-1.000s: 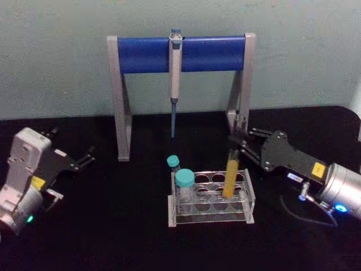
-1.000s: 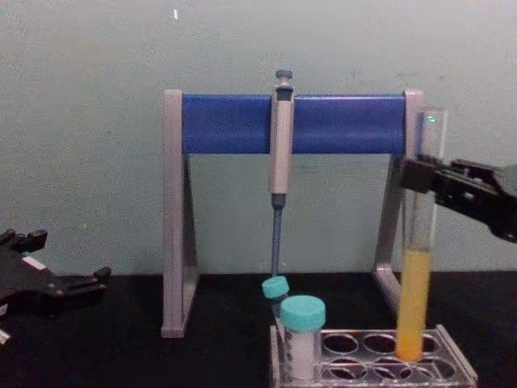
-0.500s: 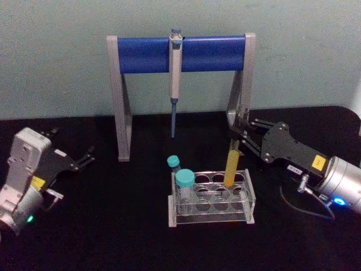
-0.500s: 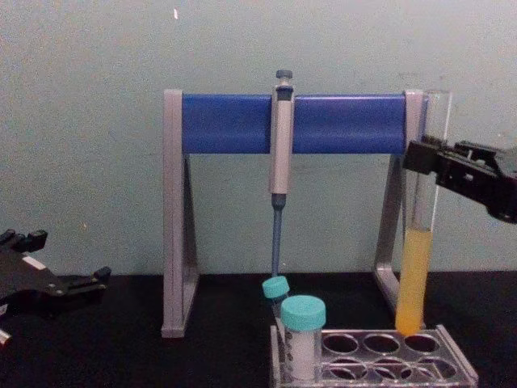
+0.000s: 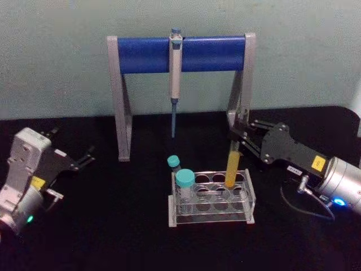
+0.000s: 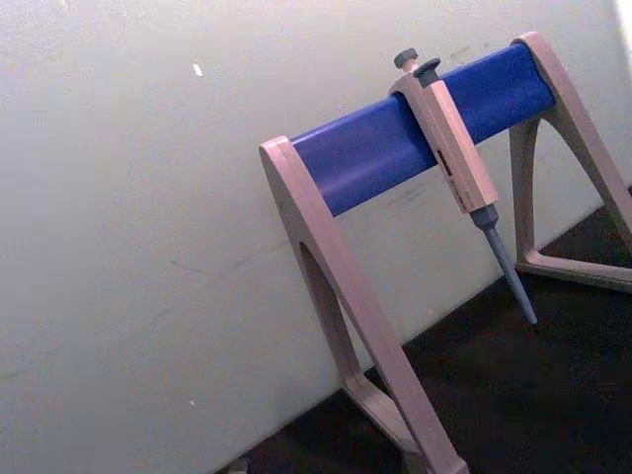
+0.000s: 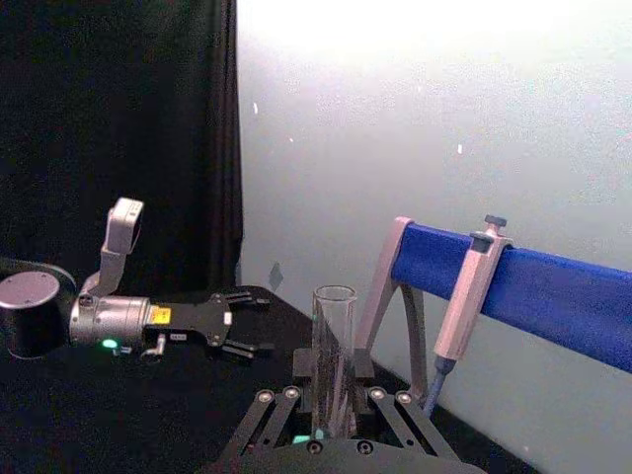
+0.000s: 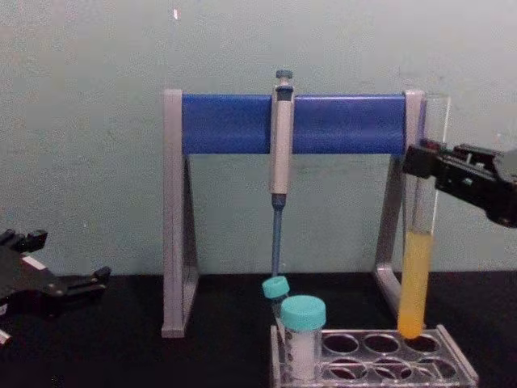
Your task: Pick up the test tube from the test tube rack, shake it, then place it back into the test tube rack.
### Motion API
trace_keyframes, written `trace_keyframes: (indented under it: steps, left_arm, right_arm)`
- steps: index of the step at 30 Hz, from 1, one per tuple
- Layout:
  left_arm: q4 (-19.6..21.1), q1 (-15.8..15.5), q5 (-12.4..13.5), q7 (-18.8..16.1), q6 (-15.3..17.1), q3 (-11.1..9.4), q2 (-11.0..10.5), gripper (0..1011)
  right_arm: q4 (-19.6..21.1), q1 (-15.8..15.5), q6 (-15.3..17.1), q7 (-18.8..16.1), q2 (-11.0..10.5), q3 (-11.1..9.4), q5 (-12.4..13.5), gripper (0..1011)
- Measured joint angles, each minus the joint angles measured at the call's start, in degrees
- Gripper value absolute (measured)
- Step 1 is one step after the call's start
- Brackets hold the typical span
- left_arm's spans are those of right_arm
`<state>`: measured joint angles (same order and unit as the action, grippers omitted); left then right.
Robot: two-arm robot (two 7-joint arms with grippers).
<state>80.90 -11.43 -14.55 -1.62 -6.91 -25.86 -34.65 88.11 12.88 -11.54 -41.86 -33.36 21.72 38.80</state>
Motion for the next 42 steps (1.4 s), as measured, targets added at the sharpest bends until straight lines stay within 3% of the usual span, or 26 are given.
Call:
trace_keyframes:
  steps: [12, 31, 42]
  left_arm:
    - [0.00, 0.00, 0.00, 0.00, 0.00, 0.00, 0.00, 1001]
    - [0.00, 0.00, 0.00, 0.00, 0.00, 0.00, 0.00, 1001]
    - [0.00, 0.00, 0.00, 0.00, 0.00, 0.00, 0.00, 1001]
  right_arm:
    - [-0.65, -0.44, 0.25, 0.72, -0.15, -0.01, -1.10, 230]
    - [-3.87, 1.28, 0.10, -0.09, 1.54, 1.13, -2.11, 230]
    - [-3.27, 0.43, -0.22, 0.94, 0.90, 0.07, -2.55, 230]
